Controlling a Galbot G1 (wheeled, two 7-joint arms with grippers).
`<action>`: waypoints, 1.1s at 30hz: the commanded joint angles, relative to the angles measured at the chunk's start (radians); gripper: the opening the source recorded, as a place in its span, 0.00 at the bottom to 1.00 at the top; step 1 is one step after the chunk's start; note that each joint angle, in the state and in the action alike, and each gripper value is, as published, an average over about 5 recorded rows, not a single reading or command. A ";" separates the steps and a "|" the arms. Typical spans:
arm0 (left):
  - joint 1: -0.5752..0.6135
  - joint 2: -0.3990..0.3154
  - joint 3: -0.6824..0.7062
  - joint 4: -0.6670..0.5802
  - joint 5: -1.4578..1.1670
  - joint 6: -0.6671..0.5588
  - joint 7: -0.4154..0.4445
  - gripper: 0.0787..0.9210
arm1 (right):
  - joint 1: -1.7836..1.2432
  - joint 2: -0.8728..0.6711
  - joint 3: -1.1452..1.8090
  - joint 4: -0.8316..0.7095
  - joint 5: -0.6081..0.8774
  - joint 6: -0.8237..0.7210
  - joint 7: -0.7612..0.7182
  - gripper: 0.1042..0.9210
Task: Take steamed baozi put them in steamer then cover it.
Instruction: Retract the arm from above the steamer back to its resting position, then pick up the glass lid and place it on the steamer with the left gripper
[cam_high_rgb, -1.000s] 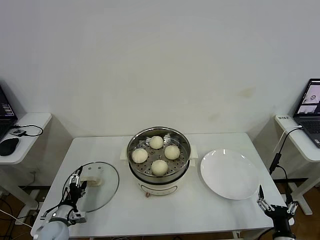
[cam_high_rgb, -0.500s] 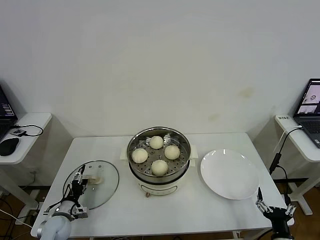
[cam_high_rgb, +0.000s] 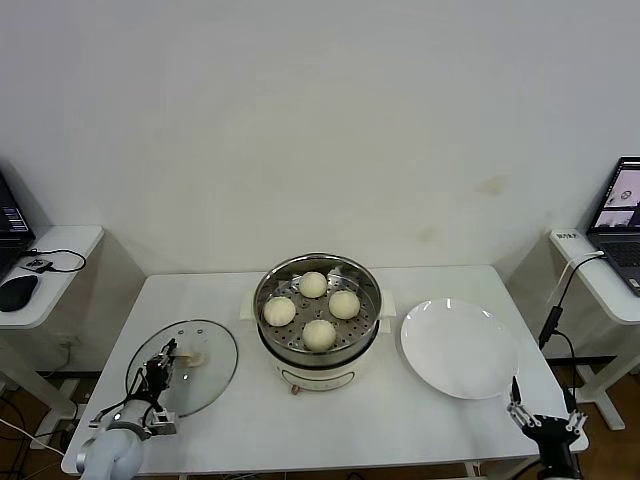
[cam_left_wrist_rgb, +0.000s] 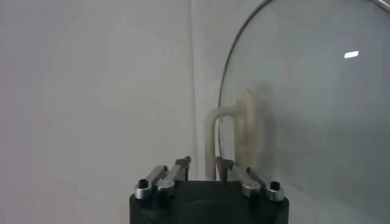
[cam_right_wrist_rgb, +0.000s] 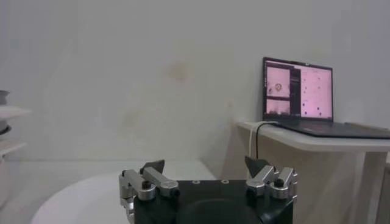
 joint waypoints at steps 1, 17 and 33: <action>-0.008 -0.008 -0.003 0.027 -0.006 -0.007 -0.035 0.12 | -0.002 0.002 -0.003 -0.001 -0.003 0.003 0.001 0.88; 0.140 -0.020 -0.089 -0.235 -0.042 0.042 -0.158 0.08 | -0.008 0.008 -0.014 0.007 -0.022 0.011 0.001 0.88; 0.297 -0.002 -0.173 -0.675 -0.108 0.192 0.071 0.08 | -0.029 0.005 -0.050 0.003 -0.089 0.050 0.003 0.88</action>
